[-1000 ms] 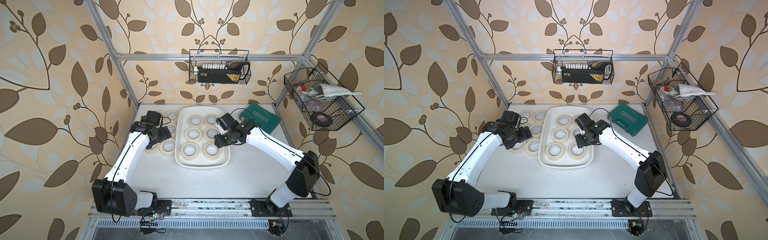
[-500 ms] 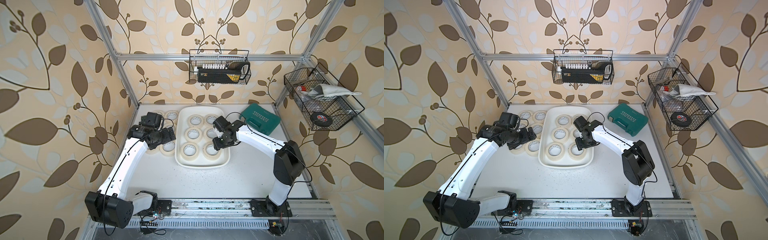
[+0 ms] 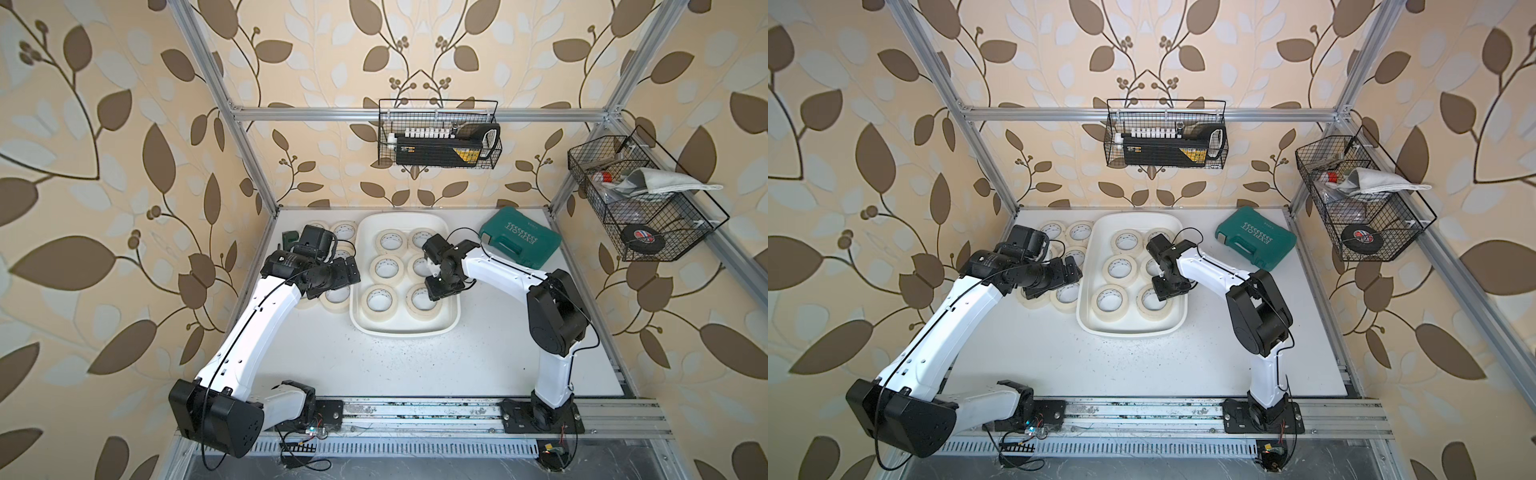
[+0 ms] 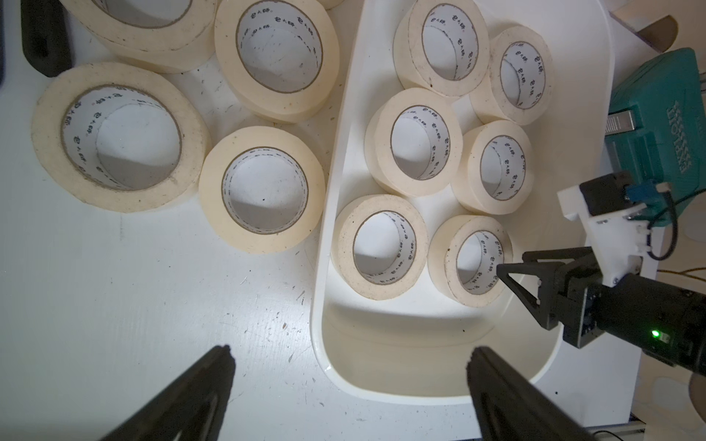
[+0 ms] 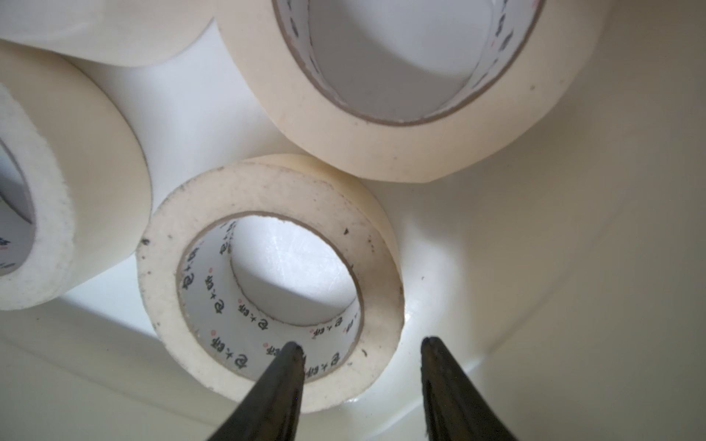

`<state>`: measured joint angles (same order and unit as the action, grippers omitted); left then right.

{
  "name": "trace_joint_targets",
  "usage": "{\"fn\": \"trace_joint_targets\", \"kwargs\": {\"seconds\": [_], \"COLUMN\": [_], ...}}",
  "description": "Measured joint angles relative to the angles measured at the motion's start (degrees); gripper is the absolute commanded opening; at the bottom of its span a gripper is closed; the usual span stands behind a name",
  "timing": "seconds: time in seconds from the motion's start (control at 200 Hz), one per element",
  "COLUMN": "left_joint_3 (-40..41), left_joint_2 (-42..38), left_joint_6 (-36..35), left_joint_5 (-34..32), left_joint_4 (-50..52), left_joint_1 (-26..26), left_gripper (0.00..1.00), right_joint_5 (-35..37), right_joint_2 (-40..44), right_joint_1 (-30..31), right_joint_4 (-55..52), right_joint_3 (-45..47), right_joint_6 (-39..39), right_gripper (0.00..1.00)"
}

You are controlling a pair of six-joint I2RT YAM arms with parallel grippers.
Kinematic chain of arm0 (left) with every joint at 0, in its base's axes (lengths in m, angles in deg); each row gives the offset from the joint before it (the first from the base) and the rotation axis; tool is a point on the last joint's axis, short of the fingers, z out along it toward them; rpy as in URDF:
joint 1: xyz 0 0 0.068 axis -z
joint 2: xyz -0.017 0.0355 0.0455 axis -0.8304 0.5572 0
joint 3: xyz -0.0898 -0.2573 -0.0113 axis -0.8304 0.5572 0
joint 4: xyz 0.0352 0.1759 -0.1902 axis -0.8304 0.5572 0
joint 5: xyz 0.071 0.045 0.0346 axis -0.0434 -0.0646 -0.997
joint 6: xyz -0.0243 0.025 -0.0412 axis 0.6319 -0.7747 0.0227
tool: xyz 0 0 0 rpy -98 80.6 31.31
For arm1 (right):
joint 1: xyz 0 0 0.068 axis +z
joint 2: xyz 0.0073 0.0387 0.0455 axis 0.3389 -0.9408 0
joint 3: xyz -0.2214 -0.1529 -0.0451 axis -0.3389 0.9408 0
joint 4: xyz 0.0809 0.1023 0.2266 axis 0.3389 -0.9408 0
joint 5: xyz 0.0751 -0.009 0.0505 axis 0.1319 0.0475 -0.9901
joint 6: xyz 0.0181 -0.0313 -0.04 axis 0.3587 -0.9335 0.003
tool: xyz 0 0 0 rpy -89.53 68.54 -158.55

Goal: Take out the art tape in the storage box
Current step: Pick up the art tape from the storage box.

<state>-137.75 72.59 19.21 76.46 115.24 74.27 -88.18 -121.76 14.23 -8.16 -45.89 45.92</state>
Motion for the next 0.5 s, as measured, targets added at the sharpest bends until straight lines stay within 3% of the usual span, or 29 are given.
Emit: {"fn": "trace_joint_targets", "kwargs": {"seconds": [0.395, 0.5], "left_joint_3": [0.0, 0.0], "left_joint_2": [0.7, 1.0], "left_joint_6": [0.0, 0.1], "left_joint_5": [0.2, 0.2], "left_joint_4": [-1.5, -1.8], "left_joint_1": [2.0, 2.6], "left_gripper": [0.99, 0.99], "right_joint_5": [-0.6, -0.7], "right_joint_2": [-2.6, -3.1], "right_joint_1": [-0.2, -0.4], "right_joint_4": [1.1, 1.4], "right_joint_3": [-0.9, -1.0], "right_joint_6": [0.0, 0.1], "right_gripper": [0.44, 0.35]}}
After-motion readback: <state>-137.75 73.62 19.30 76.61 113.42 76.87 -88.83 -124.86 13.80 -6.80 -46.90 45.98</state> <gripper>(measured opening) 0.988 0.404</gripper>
